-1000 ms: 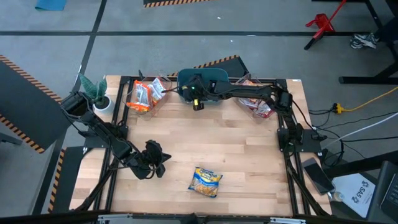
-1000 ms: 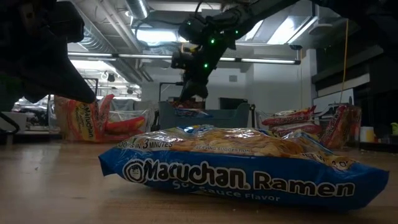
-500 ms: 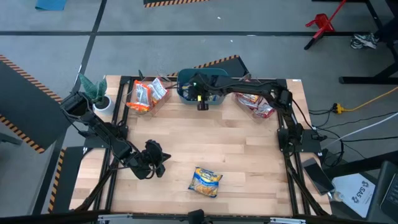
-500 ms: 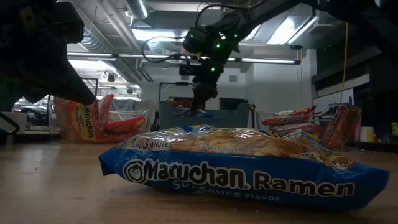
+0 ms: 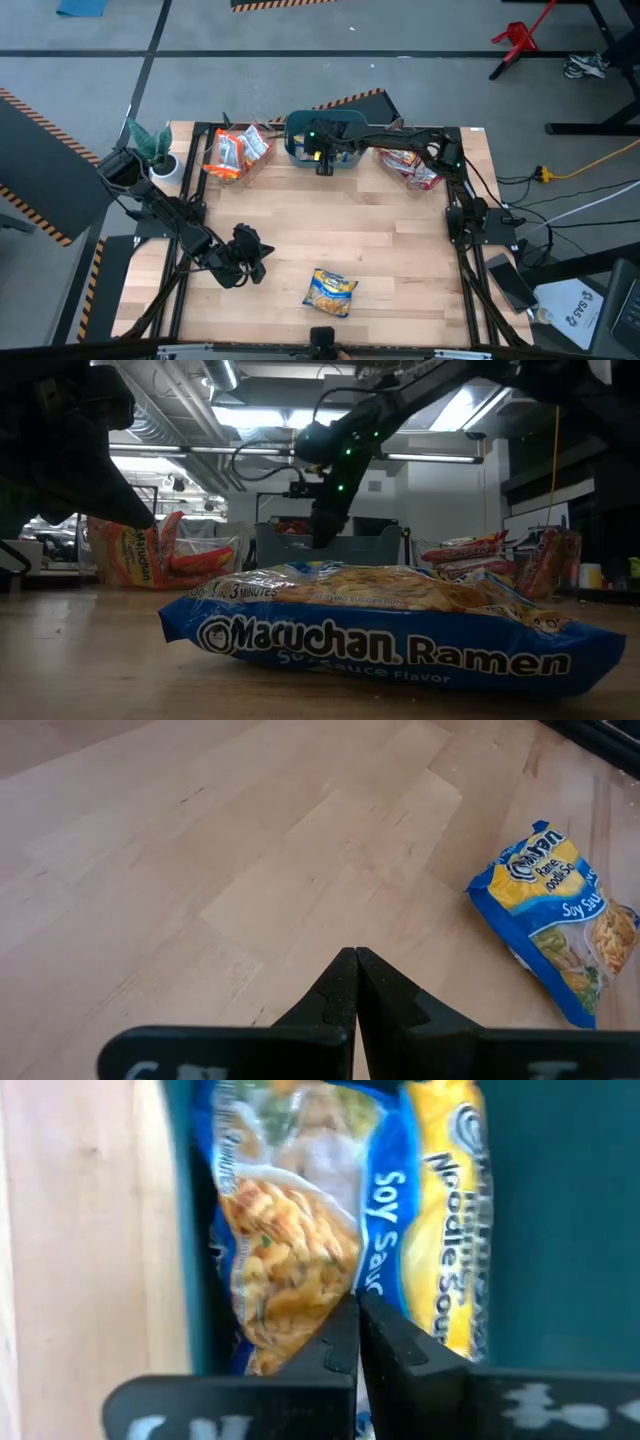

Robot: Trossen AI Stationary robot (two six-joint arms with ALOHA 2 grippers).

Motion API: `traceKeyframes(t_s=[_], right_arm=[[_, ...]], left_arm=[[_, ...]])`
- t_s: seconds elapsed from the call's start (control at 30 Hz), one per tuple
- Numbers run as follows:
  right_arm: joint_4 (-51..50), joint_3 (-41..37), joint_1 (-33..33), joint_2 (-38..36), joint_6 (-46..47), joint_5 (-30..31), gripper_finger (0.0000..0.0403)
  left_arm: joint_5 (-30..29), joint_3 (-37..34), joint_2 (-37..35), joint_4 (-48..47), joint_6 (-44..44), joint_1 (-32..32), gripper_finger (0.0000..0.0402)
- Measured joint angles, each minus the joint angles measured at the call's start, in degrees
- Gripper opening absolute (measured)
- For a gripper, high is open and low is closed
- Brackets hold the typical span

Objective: Sort Maruchan noodles
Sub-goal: Put the blue noodle pack into the blue bin

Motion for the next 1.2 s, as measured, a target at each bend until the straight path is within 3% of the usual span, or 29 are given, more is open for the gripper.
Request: traceKeyframes(t_s=[0.1, 0.33, 0.47, 0.6, 0.83, 1.2], right_arm=[[0.1, 0.1, 1.2, 1.3, 0.1, -0.3, 0.0000], [4.5, 0.0, 3.1, 1.8, -3.7, 7.4, 0.0000], [6.8, 1.0, 1.0, 1.2, -3.3, 10.1, 0.0000], [4.9, 2.0, -0.1, 1.0, 0.4, 4.3, 0.0000], [12.1, 1.7, 1.7, 0.3, 2.8, -2.0, 0.0000], [15.5, 0.7, 1.9, 3.8, 3.5, -2.1, 0.0000]], left_arm=[[0.1, 0.0, 0.0, 0.0, 0.0, 0.0, 0.0000], [0.1, 0.0, 0.0, -0.2, 0.3, 0.0, 0.0000], [0.0, 0.0, 0.0, -0.2, 0.3, 0.0, 0.0000], [0.0, 0.0, 0.0, -0.2, -0.1, 0.0, 0.0000], [-0.4, 0.0, 0.0, -0.5, 0.2, 0.3, 0.0000], [-0.4, 0.0, 0.0, -0.5, 0.3, 0.4, 0.0000]])
